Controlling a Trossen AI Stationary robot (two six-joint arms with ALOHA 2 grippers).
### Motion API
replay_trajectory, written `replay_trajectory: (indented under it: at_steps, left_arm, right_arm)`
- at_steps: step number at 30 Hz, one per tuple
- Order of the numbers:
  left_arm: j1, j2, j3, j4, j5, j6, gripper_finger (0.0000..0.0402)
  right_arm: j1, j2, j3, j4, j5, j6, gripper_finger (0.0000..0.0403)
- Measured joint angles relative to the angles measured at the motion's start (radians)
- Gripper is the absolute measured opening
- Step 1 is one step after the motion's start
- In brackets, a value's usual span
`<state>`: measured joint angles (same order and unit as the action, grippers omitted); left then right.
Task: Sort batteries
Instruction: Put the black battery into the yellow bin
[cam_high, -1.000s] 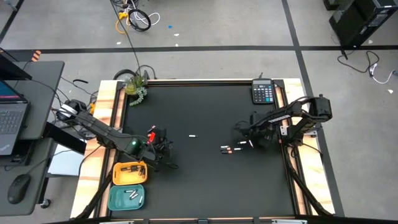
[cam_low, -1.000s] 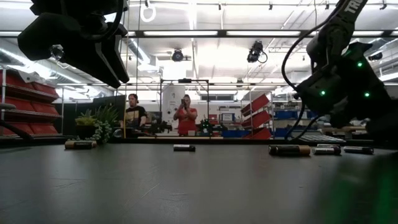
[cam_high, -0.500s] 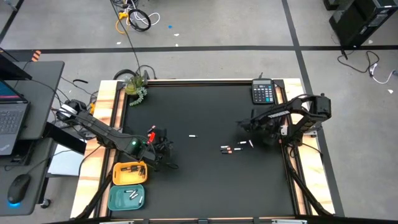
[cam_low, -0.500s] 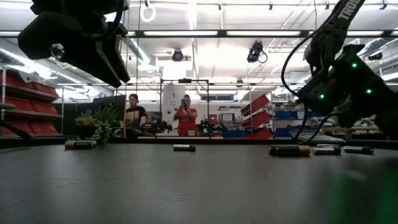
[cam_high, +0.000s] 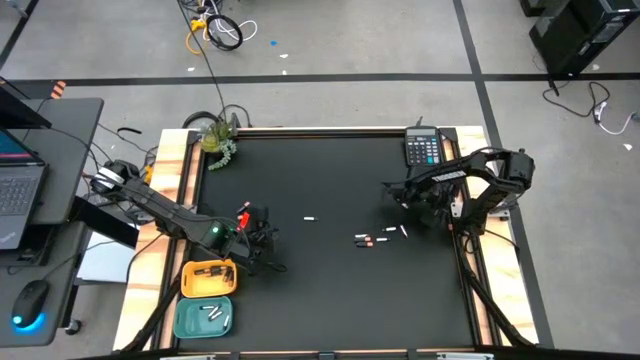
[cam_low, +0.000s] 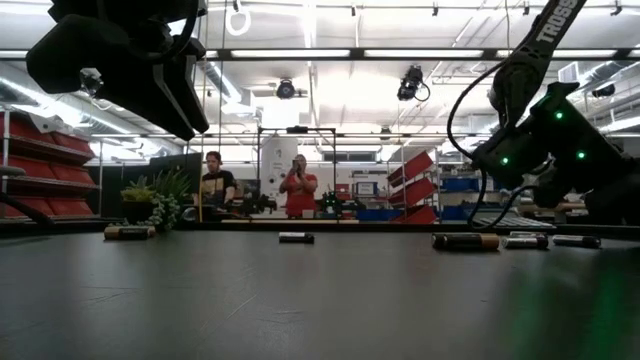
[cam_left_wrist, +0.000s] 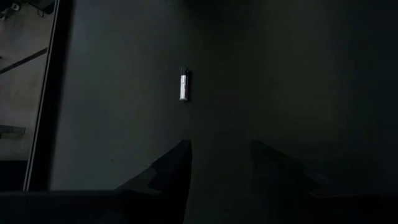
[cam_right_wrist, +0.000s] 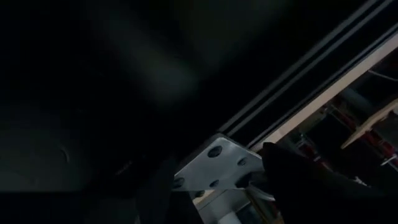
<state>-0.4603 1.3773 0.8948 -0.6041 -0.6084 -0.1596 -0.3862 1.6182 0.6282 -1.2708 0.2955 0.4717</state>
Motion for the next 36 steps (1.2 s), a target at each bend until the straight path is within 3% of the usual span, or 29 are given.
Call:
replay_trajectory:
  at_steps: [10, 17, 29, 36]
  left_arm:
    - [-0.022, 0.000, 0.000, 0.002, 0.000, -0.003, 0.0172]
    - [-0.033, 0.000, 0.000, 0.004, 0.000, -0.004, 0.0172]
    - [-0.032, 0.000, 0.000, 0.009, 0.000, 0.021, 0.0172]
    - [-0.032, 0.000, 0.000, 0.010, 0.000, 0.024, 0.0172]
  right_arm:
    - [-0.020, 0.000, -0.018, 0.022, -0.063, -0.025, 0.0251]
    - [0.000, 0.000, -0.015, 0.028, -0.104, -0.053, 0.0273]
    - [-0.057, 0.000, 0.021, 0.030, -0.094, -0.051, 0.0288]
    - [-0.054, 0.000, 0.129, -0.045, -0.135, 0.078, 0.0287]
